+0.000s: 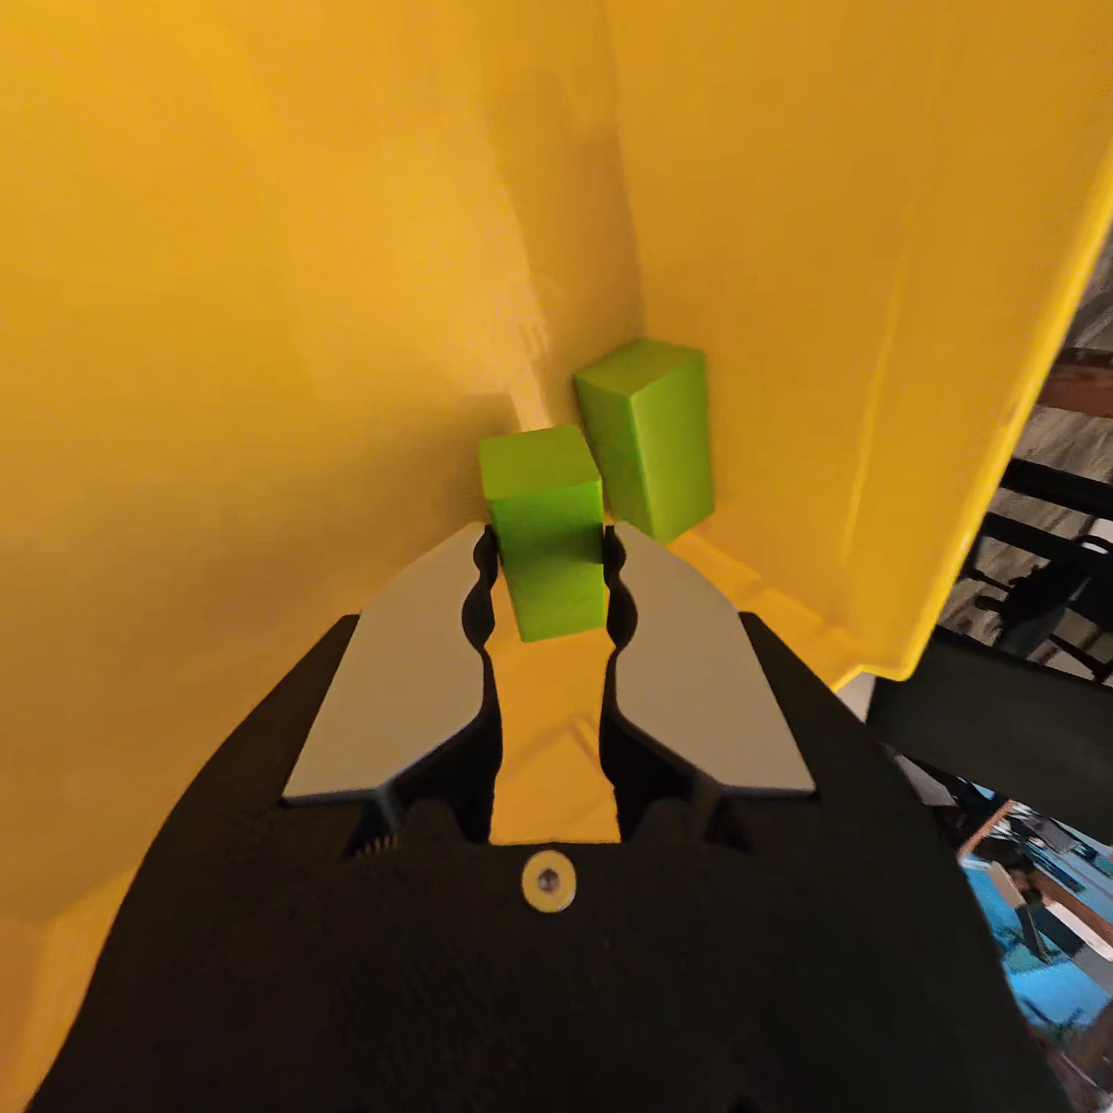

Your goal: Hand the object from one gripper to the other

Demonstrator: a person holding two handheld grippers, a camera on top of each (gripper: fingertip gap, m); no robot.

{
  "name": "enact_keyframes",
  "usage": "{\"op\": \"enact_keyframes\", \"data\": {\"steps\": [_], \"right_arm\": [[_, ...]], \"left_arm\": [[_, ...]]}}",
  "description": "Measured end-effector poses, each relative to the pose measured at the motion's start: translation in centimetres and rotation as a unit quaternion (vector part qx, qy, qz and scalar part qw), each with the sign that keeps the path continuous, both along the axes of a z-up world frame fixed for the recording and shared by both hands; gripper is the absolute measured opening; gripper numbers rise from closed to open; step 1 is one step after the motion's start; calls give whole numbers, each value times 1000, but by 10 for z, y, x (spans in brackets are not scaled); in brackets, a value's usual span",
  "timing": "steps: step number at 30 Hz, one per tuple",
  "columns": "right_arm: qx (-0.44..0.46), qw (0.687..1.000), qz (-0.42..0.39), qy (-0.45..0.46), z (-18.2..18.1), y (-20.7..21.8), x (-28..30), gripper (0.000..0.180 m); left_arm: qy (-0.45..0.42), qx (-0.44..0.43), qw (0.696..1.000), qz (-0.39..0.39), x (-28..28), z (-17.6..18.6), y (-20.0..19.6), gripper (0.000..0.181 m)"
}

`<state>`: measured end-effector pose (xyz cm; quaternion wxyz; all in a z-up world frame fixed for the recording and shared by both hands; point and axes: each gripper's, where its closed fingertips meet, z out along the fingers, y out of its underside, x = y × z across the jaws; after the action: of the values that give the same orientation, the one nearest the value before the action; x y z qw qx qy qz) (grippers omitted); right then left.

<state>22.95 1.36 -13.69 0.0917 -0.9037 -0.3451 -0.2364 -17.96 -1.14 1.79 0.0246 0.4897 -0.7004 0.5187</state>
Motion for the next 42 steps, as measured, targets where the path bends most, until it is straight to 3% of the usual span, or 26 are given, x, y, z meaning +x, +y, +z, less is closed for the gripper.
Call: {"op": "enact_keyframes", "data": {"steps": [20, 42], "right_arm": [[-14, 997, 54, -47, -7, 8, 1, 36], [-22, 997, 48, -53, -8, 4, 3, 37]], "left_arm": [[18, -3, 1000, -17, 0, -7, -7, 55], [24, -10, 999, -31, -2, -8, -10, 54]]}}
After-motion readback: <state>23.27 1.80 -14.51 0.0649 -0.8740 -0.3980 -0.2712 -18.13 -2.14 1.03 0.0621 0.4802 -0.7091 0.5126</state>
